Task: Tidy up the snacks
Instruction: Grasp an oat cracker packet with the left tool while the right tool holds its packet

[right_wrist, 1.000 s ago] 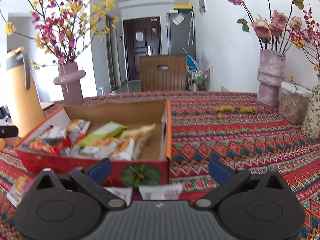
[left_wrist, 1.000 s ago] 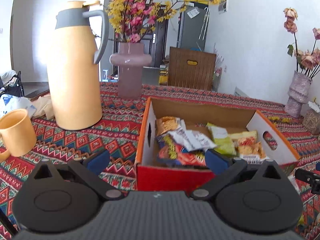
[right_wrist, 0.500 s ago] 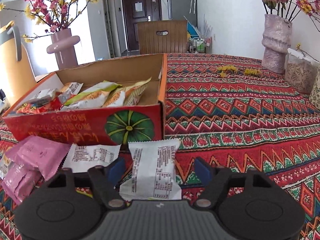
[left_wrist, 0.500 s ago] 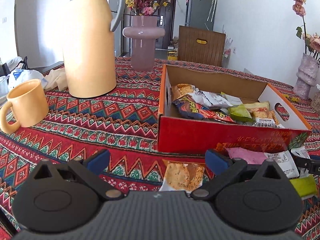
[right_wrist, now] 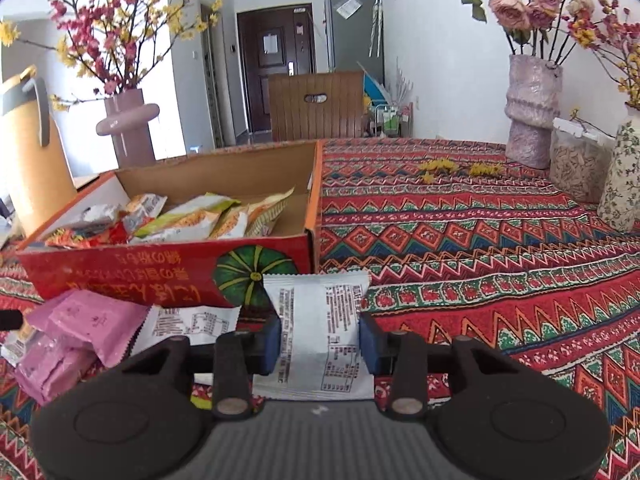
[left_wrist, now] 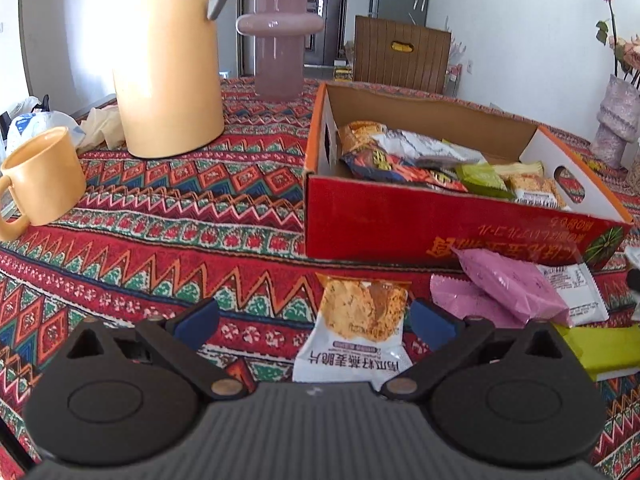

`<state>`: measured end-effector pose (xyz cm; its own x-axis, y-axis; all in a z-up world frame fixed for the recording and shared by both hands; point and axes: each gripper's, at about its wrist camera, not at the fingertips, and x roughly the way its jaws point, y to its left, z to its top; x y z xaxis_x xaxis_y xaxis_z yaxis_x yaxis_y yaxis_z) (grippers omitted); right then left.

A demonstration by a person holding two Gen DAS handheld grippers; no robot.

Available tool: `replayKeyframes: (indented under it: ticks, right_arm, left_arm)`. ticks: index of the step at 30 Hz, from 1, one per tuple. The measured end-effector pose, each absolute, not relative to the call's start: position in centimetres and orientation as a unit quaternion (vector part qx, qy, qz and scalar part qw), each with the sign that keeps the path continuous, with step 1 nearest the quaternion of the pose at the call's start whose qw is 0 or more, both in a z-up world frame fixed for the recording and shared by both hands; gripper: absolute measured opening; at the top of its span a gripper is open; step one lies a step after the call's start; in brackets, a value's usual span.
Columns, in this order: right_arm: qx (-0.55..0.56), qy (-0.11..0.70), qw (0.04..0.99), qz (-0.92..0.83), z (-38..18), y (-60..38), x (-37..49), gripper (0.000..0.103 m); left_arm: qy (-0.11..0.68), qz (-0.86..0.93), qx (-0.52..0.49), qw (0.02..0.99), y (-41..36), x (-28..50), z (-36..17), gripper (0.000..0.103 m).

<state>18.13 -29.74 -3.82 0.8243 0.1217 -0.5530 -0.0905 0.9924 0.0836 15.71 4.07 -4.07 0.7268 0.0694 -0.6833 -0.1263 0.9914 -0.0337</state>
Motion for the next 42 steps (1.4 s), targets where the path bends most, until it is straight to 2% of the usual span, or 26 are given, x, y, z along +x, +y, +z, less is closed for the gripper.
replayKeyframes:
  ticks: [10, 12, 15, 17, 18, 19, 42]
  right_arm:
    - [0.043, 0.277, 0.958, 0.069, -3.5, -29.5, 15.8, 0.039]
    - [0.043, 0.276, 0.957, 0.073, -3.6, -29.2, 15.4, 0.039]
    - [0.044, 0.278, 0.956, 0.079, -3.7, -28.9, 14.9, 0.039]
    - [0.045, 0.279, 0.956, 0.082, -3.8, -28.7, 14.6, 0.04]
    - [0.045, 0.279, 0.956, 0.083, -3.9, -28.6, 14.4, 0.04]
    - [0.044, 0.28, 0.955, 0.085, -3.9, -28.5, 14.3, 0.04]
    - [0.041, 0.272, 0.957, 0.094, -3.1, -27.7, 12.8, 0.04]
  left_arm:
    - [0.385, 0.057, -0.031, 0.921, 2.9, 17.1, -5.5, 0.099]
    - [0.383, 0.06, -0.031, 0.921, 2.9, 17.2, -5.5, 0.094]
    - [0.378, 0.053, -0.028, 0.924, 2.7, 17.0, -5.3, 0.08]
    - [0.374, 0.045, -0.025, 0.926, 2.5, 16.8, -5.1, 0.058]
    - [0.373, 0.04, -0.024, 0.927, 2.5, 16.7, -5.0, 0.05]
    - [0.373, 0.038, -0.024, 0.927, 2.4, 16.6, -4.9, 0.047]
    - [0.343, 0.024, -0.029, 0.939, 2.1, 14.7, -3.1, 0.045]
